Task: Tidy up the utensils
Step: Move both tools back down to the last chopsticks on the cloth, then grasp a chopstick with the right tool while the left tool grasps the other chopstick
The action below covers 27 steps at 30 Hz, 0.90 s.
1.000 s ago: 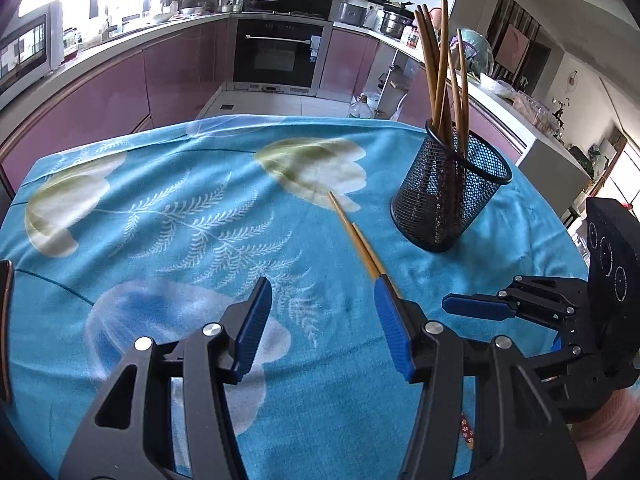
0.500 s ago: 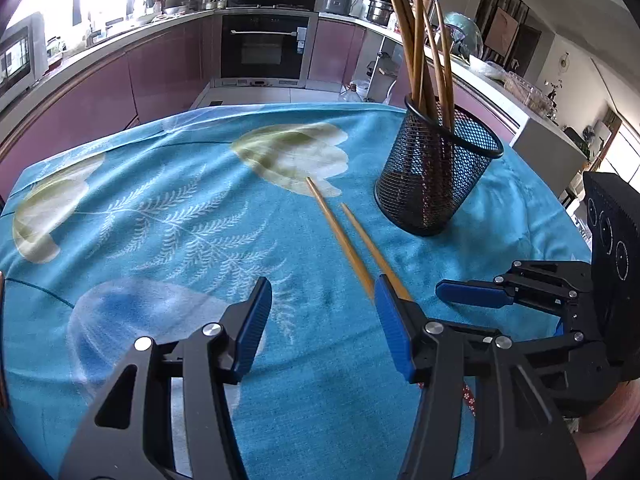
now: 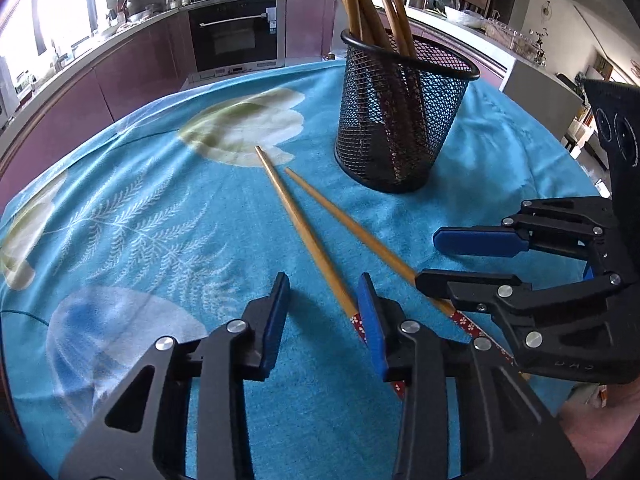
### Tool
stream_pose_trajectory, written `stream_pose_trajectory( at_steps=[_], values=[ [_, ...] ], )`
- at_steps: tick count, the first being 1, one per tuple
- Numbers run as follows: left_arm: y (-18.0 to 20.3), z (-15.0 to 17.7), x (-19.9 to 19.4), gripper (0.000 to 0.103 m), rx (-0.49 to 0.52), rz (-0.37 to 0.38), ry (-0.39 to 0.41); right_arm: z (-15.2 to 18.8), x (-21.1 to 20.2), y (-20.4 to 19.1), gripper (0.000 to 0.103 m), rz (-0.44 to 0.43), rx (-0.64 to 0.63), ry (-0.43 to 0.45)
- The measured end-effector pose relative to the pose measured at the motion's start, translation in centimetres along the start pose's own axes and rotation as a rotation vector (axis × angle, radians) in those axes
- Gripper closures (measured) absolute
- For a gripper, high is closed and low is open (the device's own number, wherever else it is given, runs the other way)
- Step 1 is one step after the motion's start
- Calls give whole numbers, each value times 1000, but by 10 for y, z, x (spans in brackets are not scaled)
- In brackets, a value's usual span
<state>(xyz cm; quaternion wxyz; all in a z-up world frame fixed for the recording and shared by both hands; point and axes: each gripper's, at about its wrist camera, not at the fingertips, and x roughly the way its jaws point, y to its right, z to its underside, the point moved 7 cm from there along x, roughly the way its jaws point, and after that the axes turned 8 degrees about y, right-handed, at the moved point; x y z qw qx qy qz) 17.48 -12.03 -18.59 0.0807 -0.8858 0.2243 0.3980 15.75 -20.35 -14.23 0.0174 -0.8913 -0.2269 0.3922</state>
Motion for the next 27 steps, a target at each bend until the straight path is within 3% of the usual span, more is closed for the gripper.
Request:
stream_pose_trajectory(
  at_steps=[5, 11, 16, 18, 22, 27],
  values=[
    [-1, 3, -2, 91, -35, -11, -2, -1, 2, -2, 76, -3, -7, -2],
    [-4, 13, -12, 95, -84, -31, 4, -2, 6, -7, 80, -1, -24, -6],
    [-4, 28, -26, 95, -112, -31, 0, -4, 9, -7, 82, 3, -29, -6],
    [-1, 30, -29, 91, -109, -16, -2, -4, 10, -7, 83, 5, -33, -7],
    [-3, 22, -24, 81, -90, -27, 6, -7, 12, -7, 83, 10, -34, -6],
    [-3, 9, -6, 81, -71, -26, -1, -11, 17, -7, 86, 19, -31, -5]
  ],
)
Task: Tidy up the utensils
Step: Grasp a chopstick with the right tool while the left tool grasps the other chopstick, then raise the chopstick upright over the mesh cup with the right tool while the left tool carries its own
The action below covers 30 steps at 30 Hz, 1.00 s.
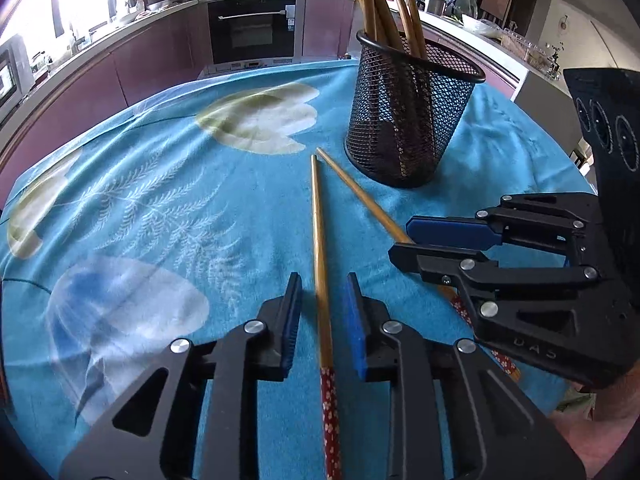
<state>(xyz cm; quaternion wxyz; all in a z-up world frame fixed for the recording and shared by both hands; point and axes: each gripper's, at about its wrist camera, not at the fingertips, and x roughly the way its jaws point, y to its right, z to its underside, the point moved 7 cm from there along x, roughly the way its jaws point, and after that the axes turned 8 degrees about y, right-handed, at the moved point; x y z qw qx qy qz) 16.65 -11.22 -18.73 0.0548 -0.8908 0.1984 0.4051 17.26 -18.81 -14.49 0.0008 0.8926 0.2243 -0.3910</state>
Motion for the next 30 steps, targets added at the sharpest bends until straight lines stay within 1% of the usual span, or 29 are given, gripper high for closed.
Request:
stream_pose_trajectory(
  at_steps=[3, 4, 6, 8, 10, 13, 18, 26, 30],
  values=[
    [1, -7, 6, 81, 15, -7, -1, -3, 4, 0, 88, 6, -1, 0],
    [0, -9, 8, 83, 17, -8, -3, -4, 5, 1, 89, 4, 1, 0],
    [0, -12, 11, 87, 25, -17, -4, -6, 7, 2, 93, 5, 6, 1],
    [-1, -15, 13, 93, 21, -12, -6, -7, 8, 4, 94, 1, 18, 1],
    [-2, -18, 16, 95, 12, -7, -9, -7, 8, 5, 95, -6, 28, 2],
    [-1, -19, 17, 95, 10, -14, -5, -7, 7, 7, 95, -25, 51, 2],
    [0, -20, 14, 95, -12, 6, 5, -6, -1, 10, 97, -51, 73, 12],
    [-1, -25, -11, 95, -39, 37, 52, -12, -22, 5, 98, -88, 66, 54],
    [-2, -30, -27, 95, -59, 72, 79, -16, -35, 2, 98, -114, 66, 85]
  ],
)
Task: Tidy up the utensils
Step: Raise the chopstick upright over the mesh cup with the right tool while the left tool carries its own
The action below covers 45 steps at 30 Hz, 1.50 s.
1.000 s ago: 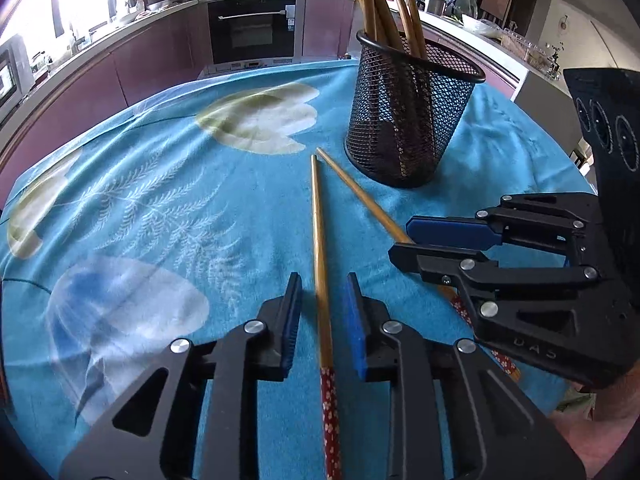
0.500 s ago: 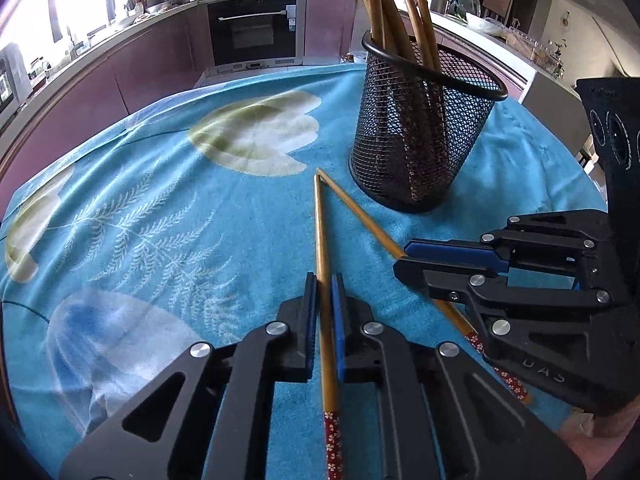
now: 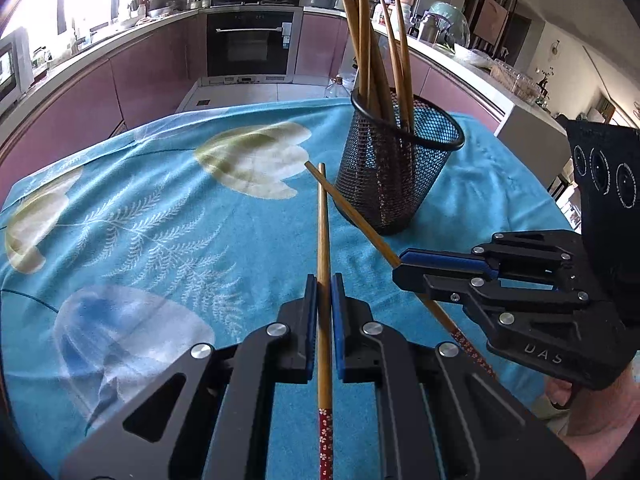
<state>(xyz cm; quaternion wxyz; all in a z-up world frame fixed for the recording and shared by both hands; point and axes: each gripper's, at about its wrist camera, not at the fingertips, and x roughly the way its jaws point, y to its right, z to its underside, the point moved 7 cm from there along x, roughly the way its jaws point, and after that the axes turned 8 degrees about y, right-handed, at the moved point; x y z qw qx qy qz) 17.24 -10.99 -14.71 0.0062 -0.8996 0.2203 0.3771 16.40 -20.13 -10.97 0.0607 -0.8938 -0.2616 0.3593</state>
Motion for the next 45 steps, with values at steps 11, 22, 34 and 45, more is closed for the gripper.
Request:
stream_pose_trajectory(
  at_steps=[11, 22, 34, 45],
  values=[
    [9, -31, -56, 95, -34, 100, 131, -23, -45, -8, 97, -40, -11, 118],
    [16, -63, -97, 95, -52, 165, 242, -49, -83, 4, 97, -33, -7, 237],
    [17, -105, -113, 96, -71, 183, 336, -85, -109, 12, 97, 9, -49, 336],
    [30, -151, -127, 95, -29, 182, 415, -120, -132, 20, 97, 53, -81, 424]
  ],
)
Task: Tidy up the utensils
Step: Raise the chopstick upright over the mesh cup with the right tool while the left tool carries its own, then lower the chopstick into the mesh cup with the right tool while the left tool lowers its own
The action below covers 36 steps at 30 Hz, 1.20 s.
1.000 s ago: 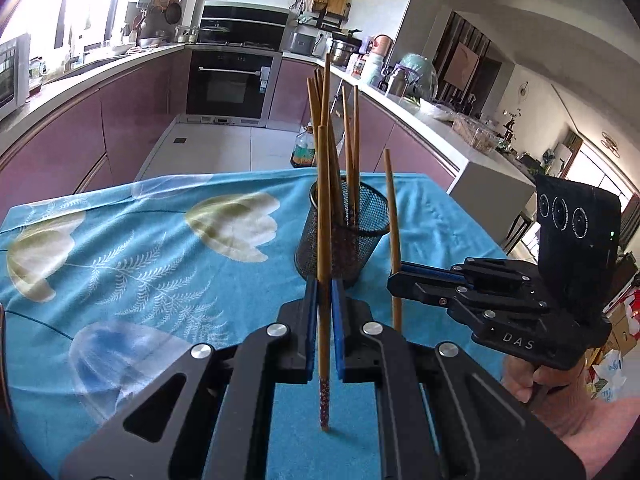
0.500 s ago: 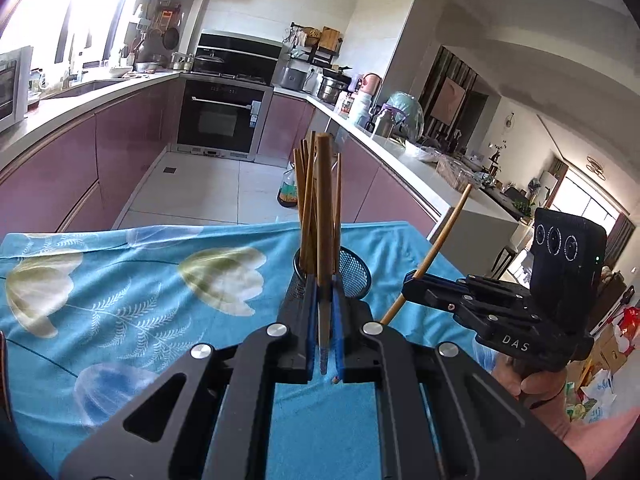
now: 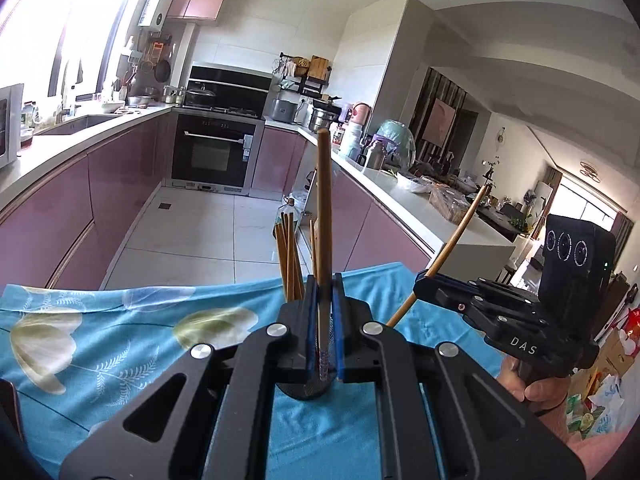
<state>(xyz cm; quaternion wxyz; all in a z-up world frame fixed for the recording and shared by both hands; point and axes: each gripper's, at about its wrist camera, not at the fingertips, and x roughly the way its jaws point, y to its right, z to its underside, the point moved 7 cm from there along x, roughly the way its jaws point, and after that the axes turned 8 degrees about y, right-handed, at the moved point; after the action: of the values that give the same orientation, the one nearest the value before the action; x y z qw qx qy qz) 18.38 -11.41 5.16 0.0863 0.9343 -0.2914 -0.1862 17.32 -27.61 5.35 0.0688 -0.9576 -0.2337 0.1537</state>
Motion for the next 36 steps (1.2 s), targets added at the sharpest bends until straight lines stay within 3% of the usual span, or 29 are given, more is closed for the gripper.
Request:
stream_pose_trajectory(
  at_steps=[8, 18, 36],
  values=[
    [9, -13, 19, 96, 51, -39, -5, -14, 8, 11, 97, 30, 6, 26],
    [6, 10, 56, 95, 87, -74, -110, 4, 33, 21, 97, 59, 25, -40],
    [-2, 29, 72, 96, 94, -91, -143, 19, 39, 27, 97, 54, 40, -82]
  ],
)
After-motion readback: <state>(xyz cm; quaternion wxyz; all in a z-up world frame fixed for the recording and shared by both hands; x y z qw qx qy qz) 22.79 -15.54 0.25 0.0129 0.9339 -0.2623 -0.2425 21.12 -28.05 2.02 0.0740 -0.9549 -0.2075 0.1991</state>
